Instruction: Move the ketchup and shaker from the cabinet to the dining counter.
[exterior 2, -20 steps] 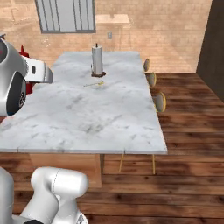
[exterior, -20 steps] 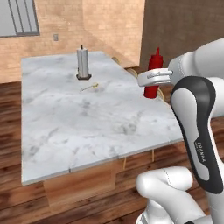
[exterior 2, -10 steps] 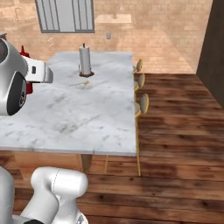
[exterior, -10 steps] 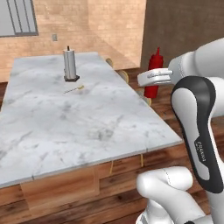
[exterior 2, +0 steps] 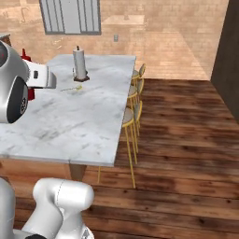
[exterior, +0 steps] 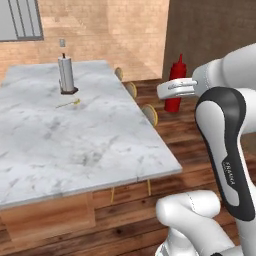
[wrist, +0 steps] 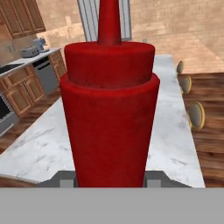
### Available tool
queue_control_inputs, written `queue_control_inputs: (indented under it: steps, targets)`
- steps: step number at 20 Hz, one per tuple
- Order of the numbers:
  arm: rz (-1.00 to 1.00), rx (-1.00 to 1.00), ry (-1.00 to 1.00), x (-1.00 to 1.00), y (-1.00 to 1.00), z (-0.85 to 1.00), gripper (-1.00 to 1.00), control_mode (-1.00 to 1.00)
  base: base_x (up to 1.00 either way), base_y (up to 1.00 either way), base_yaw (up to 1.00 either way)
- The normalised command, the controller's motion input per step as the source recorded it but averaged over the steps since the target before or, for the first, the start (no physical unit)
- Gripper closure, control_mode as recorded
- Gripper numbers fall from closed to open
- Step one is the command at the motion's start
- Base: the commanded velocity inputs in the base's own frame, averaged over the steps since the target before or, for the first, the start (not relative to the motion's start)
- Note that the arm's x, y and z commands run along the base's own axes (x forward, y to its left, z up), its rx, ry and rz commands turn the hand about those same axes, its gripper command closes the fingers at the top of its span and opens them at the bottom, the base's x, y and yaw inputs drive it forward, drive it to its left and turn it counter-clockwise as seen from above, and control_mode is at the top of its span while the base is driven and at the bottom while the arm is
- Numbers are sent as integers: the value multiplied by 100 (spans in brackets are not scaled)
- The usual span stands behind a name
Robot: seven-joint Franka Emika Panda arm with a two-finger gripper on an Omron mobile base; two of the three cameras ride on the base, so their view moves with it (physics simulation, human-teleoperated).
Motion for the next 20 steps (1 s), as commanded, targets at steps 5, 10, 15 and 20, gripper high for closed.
queue_control_inputs:
  steps: [5, 10, 15, 20]
  targets:
    - [0, 0, 0, 0, 0, 0, 100, 100, 29, -67, 11]
    - [0, 0, 0, 0, 0, 0, 100, 100, 30, -64, 14]
    - [0, 0, 0, 0, 0, 0, 100, 100, 32, -61, 17]
    - [0, 0, 0, 0, 0, 0, 100, 100, 38, -57, 19]
